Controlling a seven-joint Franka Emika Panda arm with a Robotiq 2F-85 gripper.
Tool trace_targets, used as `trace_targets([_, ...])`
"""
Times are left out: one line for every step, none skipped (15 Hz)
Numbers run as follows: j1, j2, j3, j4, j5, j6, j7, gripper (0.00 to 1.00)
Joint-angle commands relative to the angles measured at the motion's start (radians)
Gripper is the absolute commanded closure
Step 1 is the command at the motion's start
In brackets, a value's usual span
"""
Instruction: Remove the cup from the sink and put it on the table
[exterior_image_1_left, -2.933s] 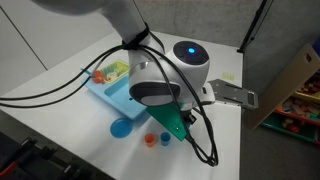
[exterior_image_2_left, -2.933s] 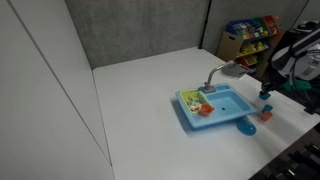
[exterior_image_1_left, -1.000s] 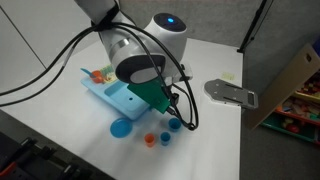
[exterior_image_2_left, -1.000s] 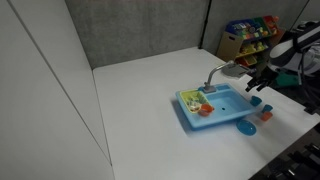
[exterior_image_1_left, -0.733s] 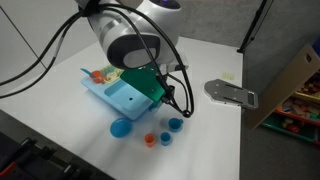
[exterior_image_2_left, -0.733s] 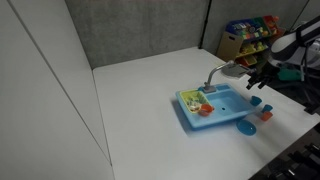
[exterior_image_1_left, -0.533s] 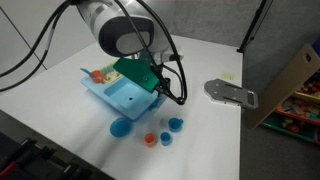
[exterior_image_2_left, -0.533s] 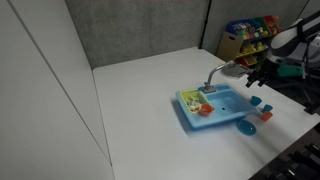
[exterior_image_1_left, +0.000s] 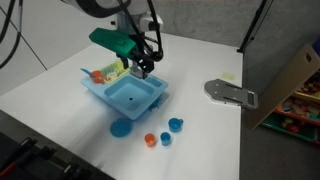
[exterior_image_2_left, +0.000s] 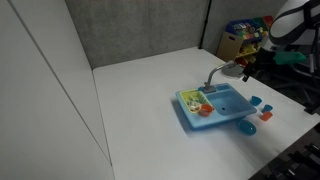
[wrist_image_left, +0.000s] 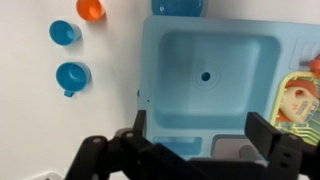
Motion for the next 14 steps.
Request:
trace_targets([0.066, -0.098, -0.026, -0.025, -0.077, -0.103, 0.092, 0.0])
trace_targets([0.079, -0.119, -0.026, -0.024, -0.094, -0.135, 0.109, 0.0])
trace_targets([0.09, -0.141, -0.023, -0.023, -0.106, -0.175, 0.125, 0.0])
trace_targets([0.102, -0.165, -0.022, -0.023, -0.123, -0.208, 0.144, 0.0])
trace_targets([0.111, -0.187, -0.019, -0.023, -0.137, -0.239, 0.16, 0.0])
trace_targets([0.12, -0.212, -0.017, -0.024, -0.153, -0.266, 0.177, 0.0])
trace_targets([0.127, -0.236, -0.015, -0.023, -0.169, -0.297, 0.192, 0.0])
trace_targets([0.133, -0.259, -0.013, -0.023, -0.18, -0.324, 0.204, 0.0])
trace_targets([0.137, -0.282, -0.011, -0.02, -0.188, -0.354, 0.213, 0.0])
trace_targets([0.14, -0.302, -0.008, -0.016, -0.189, -0.387, 0.215, 0.0])
trace_targets([0.142, -0.324, -0.006, -0.014, -0.184, -0.417, 0.21, 0.0])
trace_targets([0.143, -0.344, -0.005, -0.01, -0.174, -0.454, 0.198, 0.0])
trace_targets([0.143, -0.363, -0.004, -0.008, -0.168, -0.484, 0.192, 0.0])
trace_targets([0.143, -0.383, -0.003, -0.006, -0.166, -0.512, 0.191, 0.0])
